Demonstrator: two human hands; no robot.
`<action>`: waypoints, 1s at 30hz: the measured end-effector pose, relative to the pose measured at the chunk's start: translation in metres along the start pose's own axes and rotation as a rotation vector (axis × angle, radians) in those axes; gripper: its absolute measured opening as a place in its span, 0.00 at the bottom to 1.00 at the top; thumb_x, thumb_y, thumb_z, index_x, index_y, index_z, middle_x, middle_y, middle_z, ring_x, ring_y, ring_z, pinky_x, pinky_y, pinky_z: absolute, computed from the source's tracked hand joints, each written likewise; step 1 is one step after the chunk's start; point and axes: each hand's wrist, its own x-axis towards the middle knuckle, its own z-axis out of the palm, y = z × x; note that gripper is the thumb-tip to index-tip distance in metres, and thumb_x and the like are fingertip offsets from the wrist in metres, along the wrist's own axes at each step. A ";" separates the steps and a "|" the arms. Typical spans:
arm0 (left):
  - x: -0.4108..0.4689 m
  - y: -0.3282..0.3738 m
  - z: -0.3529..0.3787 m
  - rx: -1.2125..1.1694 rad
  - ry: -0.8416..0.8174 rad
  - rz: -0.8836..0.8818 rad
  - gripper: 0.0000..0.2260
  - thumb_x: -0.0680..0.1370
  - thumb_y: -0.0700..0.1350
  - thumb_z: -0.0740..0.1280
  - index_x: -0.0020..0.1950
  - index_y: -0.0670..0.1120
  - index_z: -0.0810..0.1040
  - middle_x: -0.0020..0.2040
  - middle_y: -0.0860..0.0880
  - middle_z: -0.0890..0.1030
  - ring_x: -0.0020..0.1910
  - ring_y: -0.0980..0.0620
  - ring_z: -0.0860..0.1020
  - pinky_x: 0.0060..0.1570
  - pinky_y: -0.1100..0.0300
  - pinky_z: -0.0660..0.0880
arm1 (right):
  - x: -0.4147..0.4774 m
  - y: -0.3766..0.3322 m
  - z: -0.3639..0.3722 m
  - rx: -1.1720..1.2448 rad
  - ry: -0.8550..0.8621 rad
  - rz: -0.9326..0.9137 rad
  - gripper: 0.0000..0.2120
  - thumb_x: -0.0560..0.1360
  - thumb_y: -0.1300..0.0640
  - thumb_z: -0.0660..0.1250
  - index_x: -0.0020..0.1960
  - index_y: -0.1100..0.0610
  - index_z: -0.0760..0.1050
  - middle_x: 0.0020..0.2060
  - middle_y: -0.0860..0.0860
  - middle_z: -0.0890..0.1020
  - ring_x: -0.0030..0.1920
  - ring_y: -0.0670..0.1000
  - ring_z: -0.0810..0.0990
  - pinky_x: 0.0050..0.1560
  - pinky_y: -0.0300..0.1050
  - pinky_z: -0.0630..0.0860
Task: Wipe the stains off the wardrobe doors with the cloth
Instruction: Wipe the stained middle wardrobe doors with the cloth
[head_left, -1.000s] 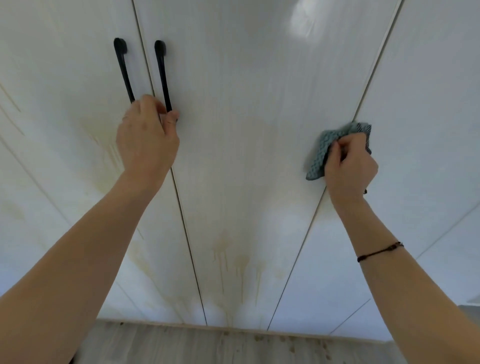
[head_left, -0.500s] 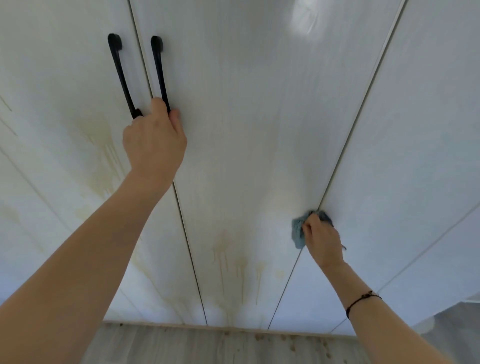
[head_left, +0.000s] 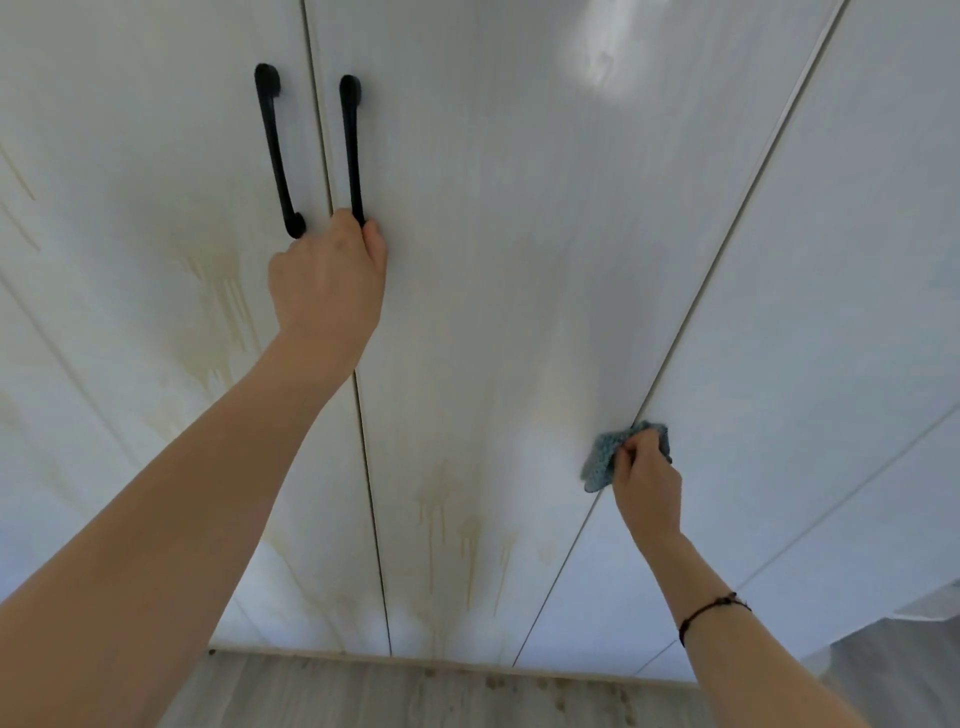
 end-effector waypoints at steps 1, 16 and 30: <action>0.000 0.001 -0.001 0.003 0.000 0.003 0.16 0.85 0.51 0.51 0.43 0.44 0.66 0.27 0.48 0.64 0.25 0.45 0.65 0.30 0.54 0.62 | 0.000 -0.004 -0.004 -0.003 0.003 0.018 0.08 0.82 0.60 0.61 0.44 0.56 0.65 0.30 0.50 0.75 0.30 0.56 0.76 0.28 0.43 0.63; -0.037 -0.063 -0.011 -0.204 -0.137 0.119 0.13 0.82 0.52 0.63 0.46 0.43 0.78 0.45 0.46 0.79 0.48 0.44 0.76 0.44 0.51 0.73 | 0.028 -0.184 0.045 -0.120 0.334 -0.856 0.14 0.79 0.48 0.66 0.37 0.54 0.74 0.25 0.48 0.75 0.22 0.50 0.71 0.23 0.40 0.63; -0.073 -0.079 0.036 -0.088 -0.135 0.236 0.36 0.71 0.32 0.55 0.81 0.37 0.53 0.82 0.40 0.49 0.81 0.40 0.49 0.75 0.42 0.59 | 0.024 -0.294 0.060 0.209 0.593 -0.613 0.11 0.77 0.50 0.71 0.54 0.56 0.77 0.41 0.53 0.83 0.41 0.53 0.78 0.39 0.45 0.70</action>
